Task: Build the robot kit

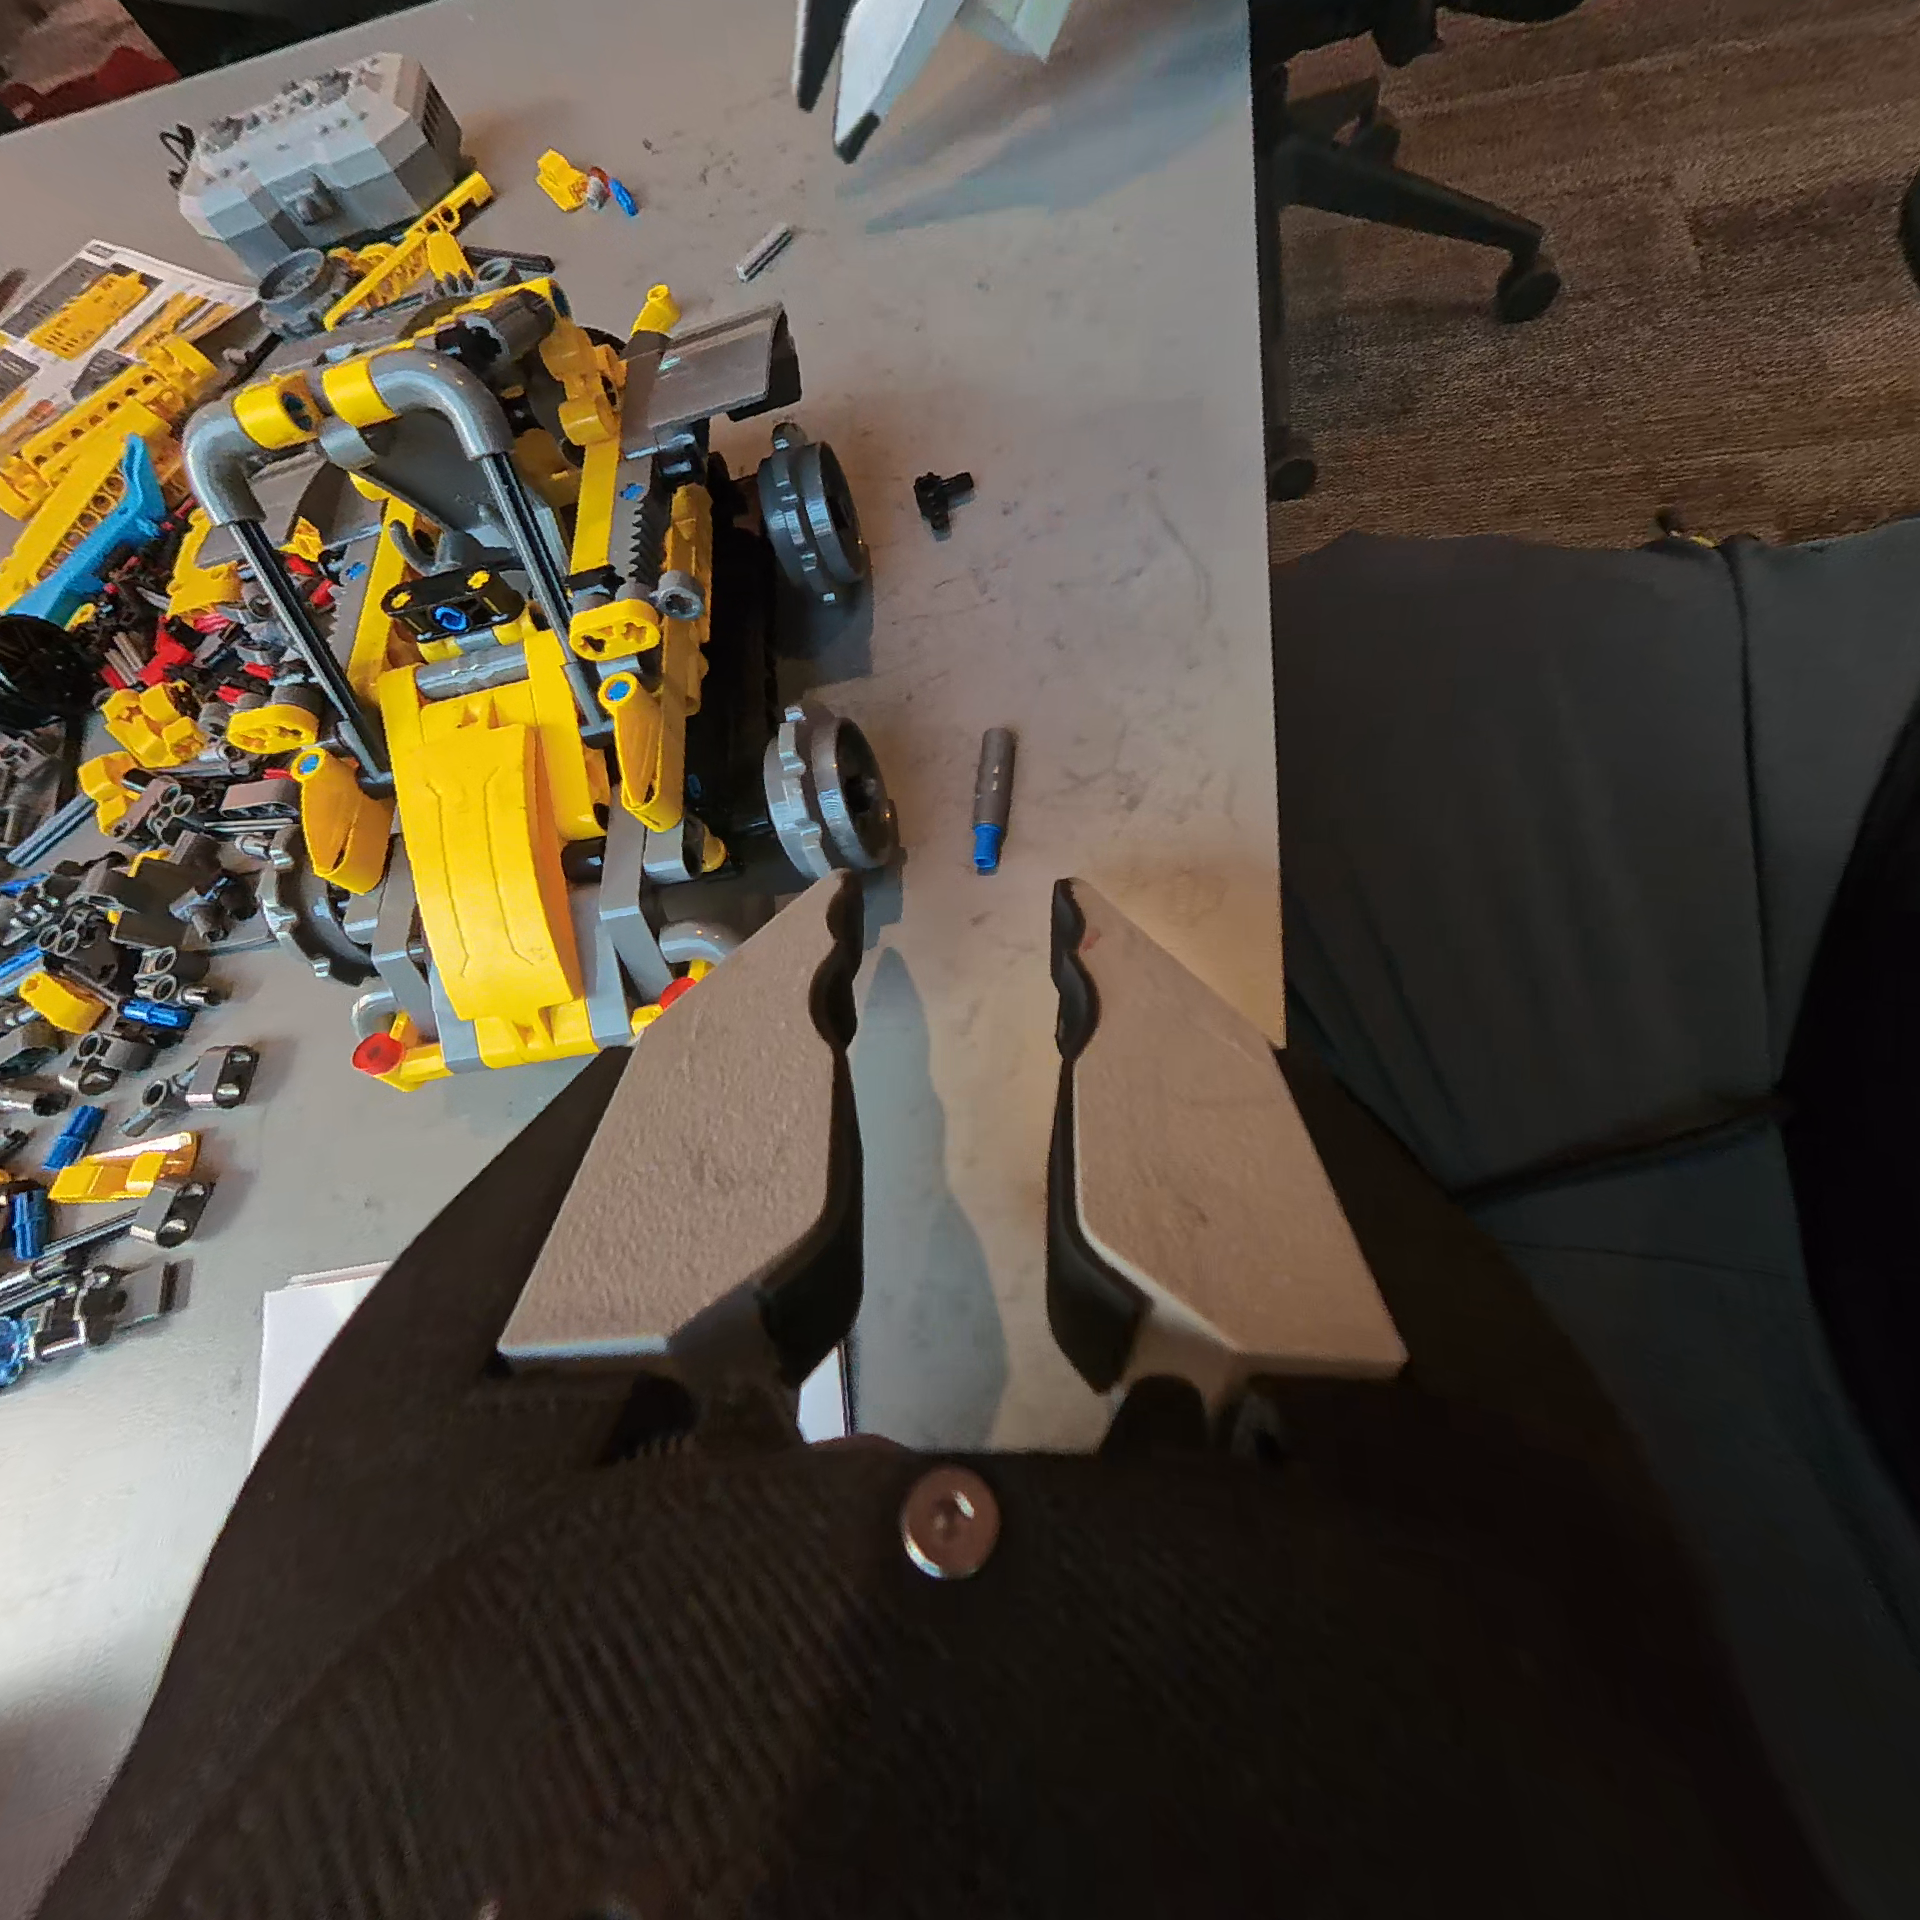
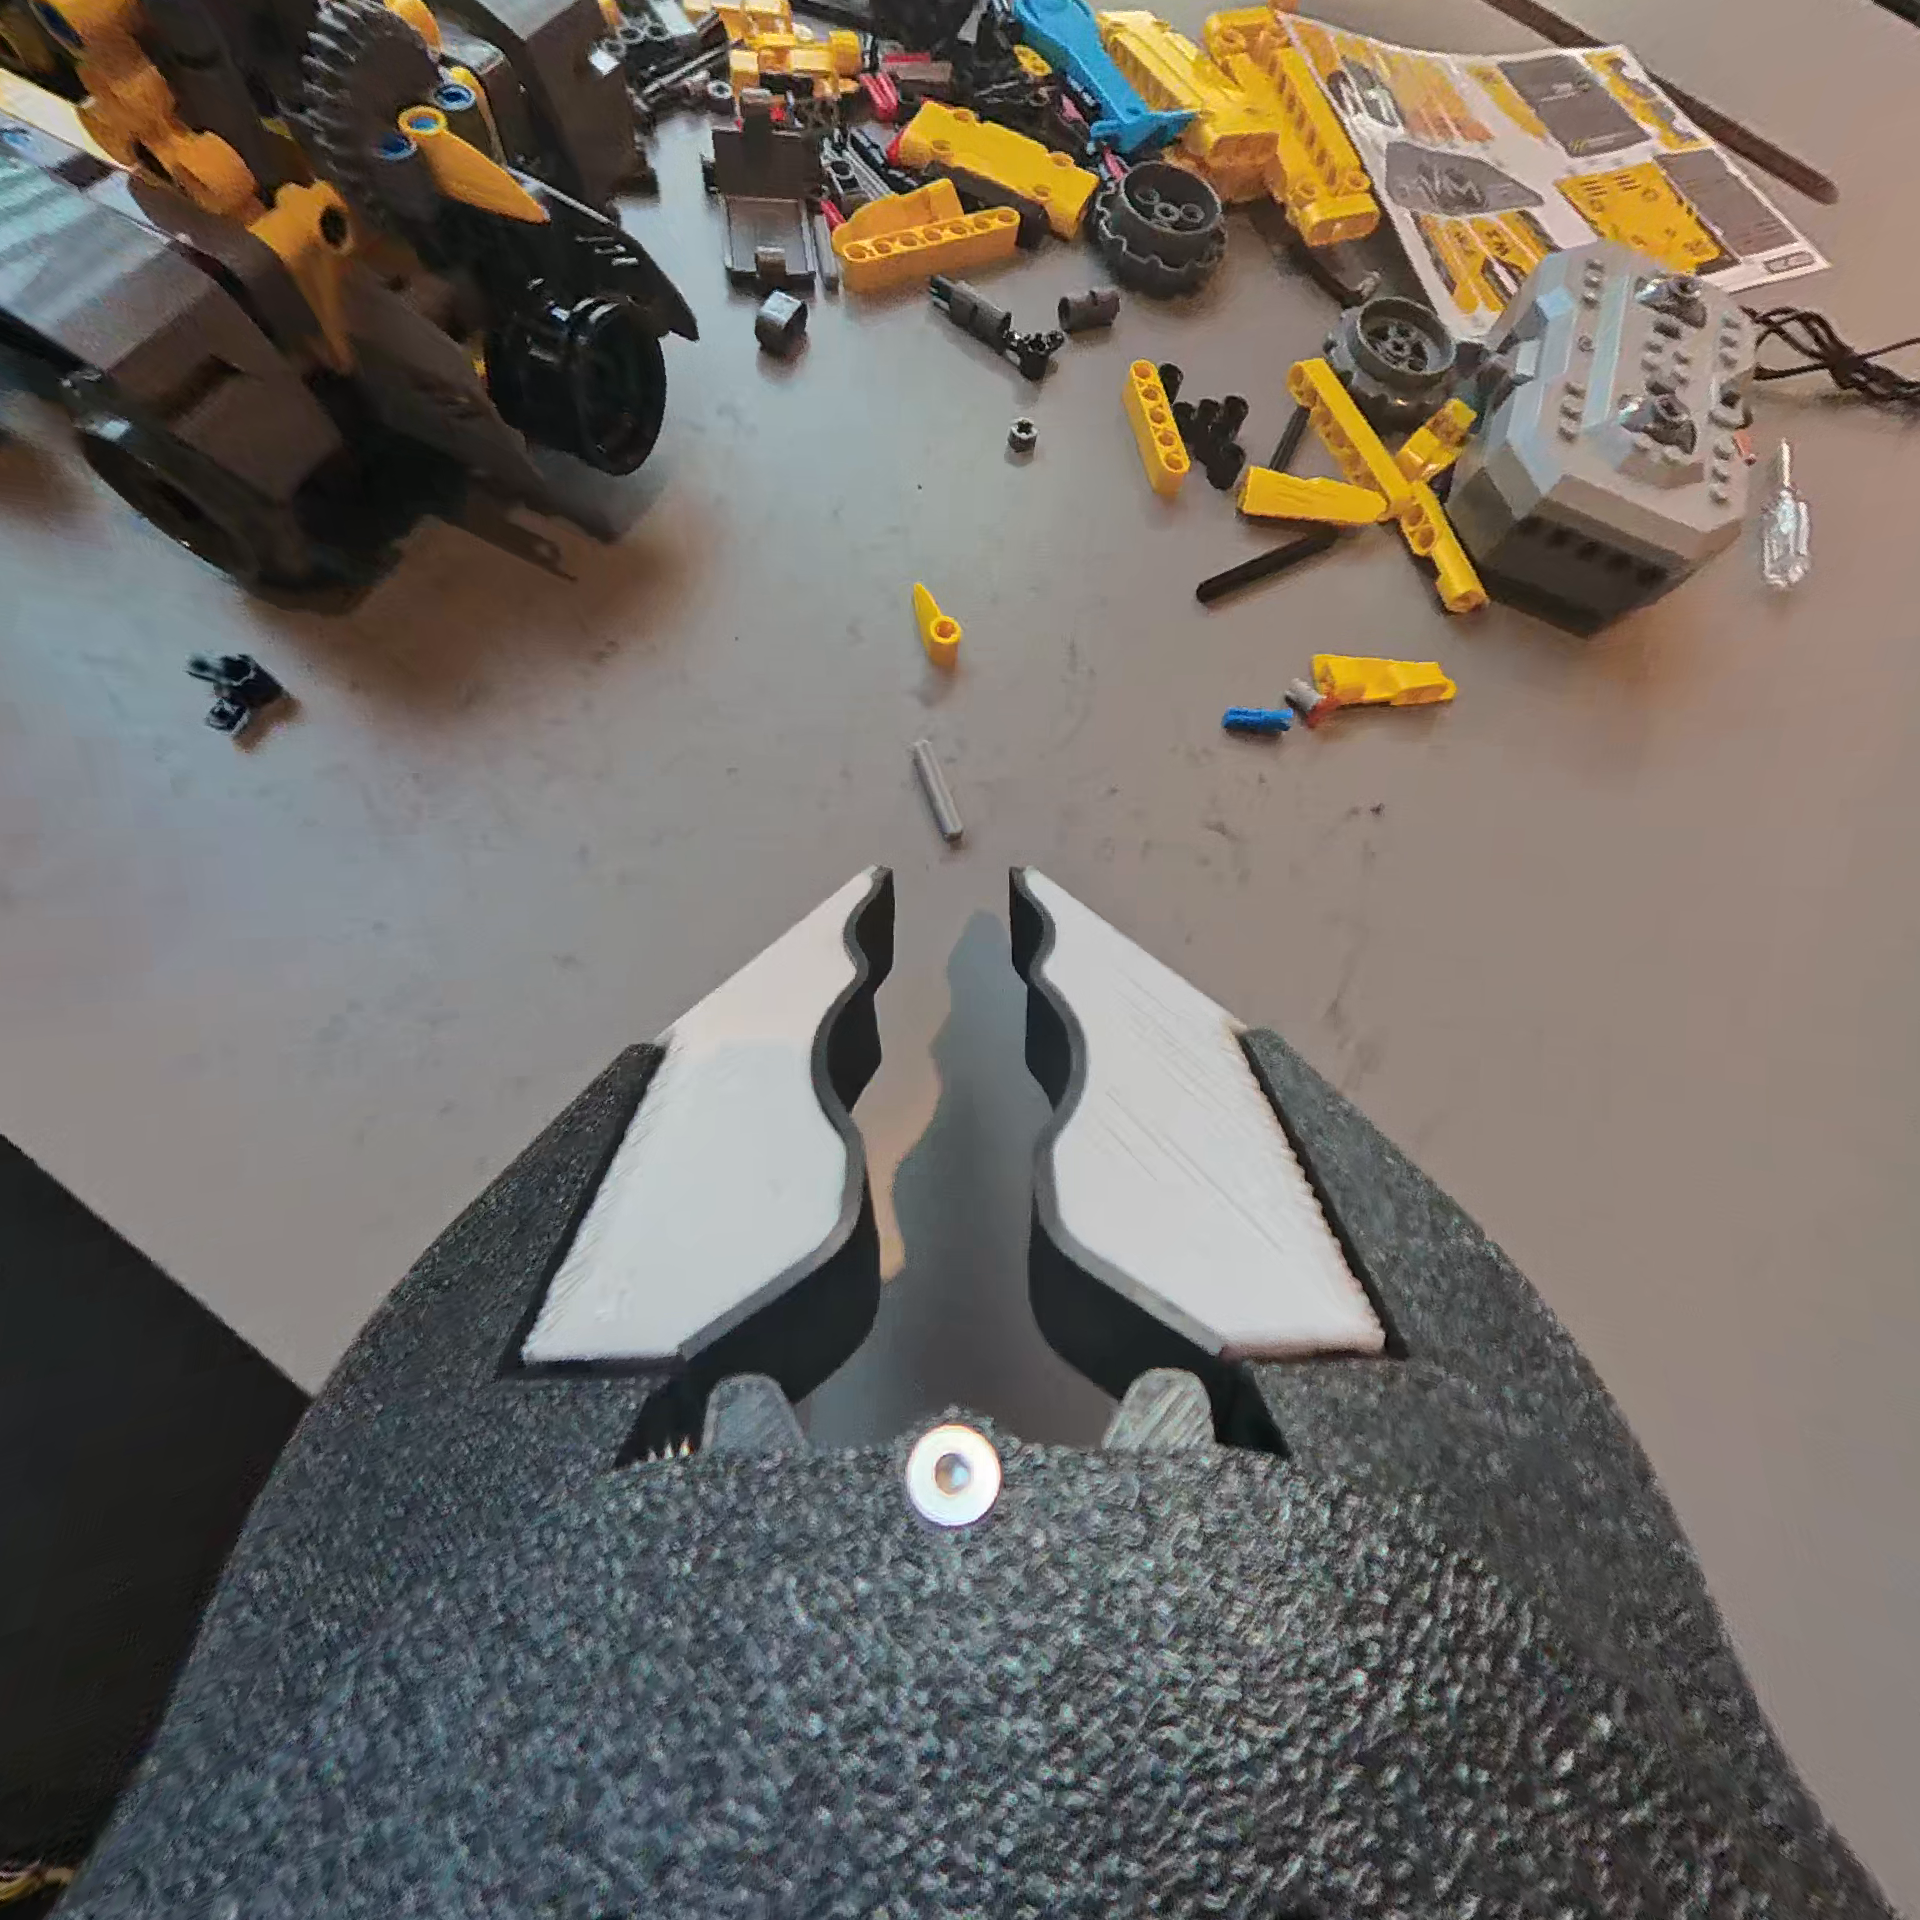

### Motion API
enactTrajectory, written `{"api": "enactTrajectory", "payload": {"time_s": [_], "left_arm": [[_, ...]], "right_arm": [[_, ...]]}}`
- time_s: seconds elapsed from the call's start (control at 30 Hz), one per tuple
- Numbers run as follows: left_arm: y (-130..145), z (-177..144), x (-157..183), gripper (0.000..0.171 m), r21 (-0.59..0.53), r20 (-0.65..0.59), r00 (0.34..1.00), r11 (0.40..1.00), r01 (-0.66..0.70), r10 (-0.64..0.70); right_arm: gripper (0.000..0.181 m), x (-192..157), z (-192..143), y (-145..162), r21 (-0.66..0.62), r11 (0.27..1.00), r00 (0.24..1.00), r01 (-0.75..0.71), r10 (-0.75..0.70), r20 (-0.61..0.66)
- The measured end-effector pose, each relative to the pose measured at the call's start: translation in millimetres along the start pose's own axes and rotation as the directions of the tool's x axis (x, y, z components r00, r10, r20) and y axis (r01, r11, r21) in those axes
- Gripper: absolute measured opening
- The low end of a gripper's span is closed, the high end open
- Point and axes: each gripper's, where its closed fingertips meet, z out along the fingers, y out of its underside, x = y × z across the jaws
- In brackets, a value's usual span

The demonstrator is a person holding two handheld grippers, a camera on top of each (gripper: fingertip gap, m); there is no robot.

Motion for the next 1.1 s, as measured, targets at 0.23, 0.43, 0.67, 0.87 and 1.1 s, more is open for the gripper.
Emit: {"api": "enactTrajectory", "payload": {"time_s": [0.23, 0.43, 0.67, 0.87, 1.1], "left_arm": [[-2, -2, -4, 0.031, 0.014, 0.031, 1.0, 1.0, 0.003, -0.003], [-4, -2, -9, 0.023, 0.022, 0.09, 0.996, 1.0, -0.004, 0.002], [-47, 11, 22, 0.012, 0.059, 0.113, 0.978, 0.981, -0.185, 0.178], [-63, 18, 24, 0.016, 0.007, 0.186, 0.933, 0.949, -0.314, 0.307], [-48, 20, 40, 0.012, 0.008, 0.122, 0.939, 0.946, -0.324, 0.321]], "right_arm": [[0.007, 0, 33, -3, -0.08, 0.997, 0.983, 0.021, -0.006, 0.185], [0.001, -20, 28, -8, -0.083, 0.996, 0.965, -0.014, 0.035, 0.259], [0.001, -134, -15, -57, 0.067, 0.998, 0.868, 0.0, -0.033, 0.496], [0.001, -200, -21, -60, 0.063, 0.989, 0.818, 0.132, -0.145, 0.556], [0.001, -232, -17, -53, 0.026, 0.989, 0.762, 0.147, -0.13, 0.634]]}}
